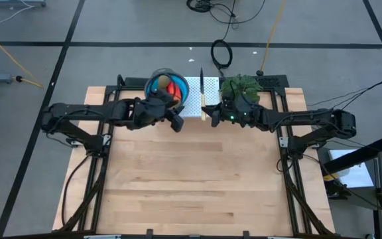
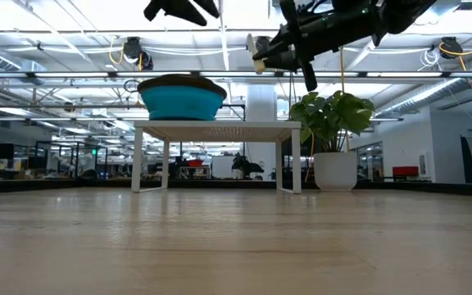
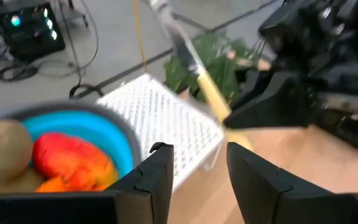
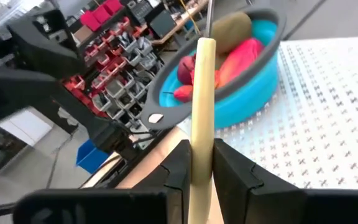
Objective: Pick & Place Fruit
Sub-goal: Put the table knife on the shelf
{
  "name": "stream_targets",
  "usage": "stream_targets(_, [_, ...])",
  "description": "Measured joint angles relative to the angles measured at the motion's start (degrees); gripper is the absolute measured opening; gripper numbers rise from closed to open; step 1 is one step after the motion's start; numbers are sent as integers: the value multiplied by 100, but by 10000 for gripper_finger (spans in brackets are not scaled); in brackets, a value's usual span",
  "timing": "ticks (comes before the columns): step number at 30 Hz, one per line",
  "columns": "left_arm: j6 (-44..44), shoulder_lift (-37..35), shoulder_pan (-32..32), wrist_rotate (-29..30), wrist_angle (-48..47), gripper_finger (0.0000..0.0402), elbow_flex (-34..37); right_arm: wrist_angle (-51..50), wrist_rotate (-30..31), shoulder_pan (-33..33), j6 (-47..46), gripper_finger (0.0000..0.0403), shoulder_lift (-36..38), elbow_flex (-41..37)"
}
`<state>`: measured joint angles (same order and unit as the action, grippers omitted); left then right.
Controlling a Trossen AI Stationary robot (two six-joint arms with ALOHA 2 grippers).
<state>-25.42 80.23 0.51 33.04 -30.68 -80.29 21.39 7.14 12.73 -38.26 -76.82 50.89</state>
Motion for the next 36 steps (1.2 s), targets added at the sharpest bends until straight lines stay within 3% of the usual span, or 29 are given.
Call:
stream_targets(10, [-167,-13,-169,33,-644,110,0,-24,56,-48,-457,42,0,10])
stream_targets(18, [-147,-102,-181,53,-815,93,258,-1002,194,-85,-287,42,-98,686])
stream_targets(29, [-222,-1869,-295,50,800,92,2291,-1320,201,-83,-699,41,-343,868])
stream_targets(36, [370,-2763,-289,46,1084,92,2890,-1691,514,-58,-1197,37,-686,1157])
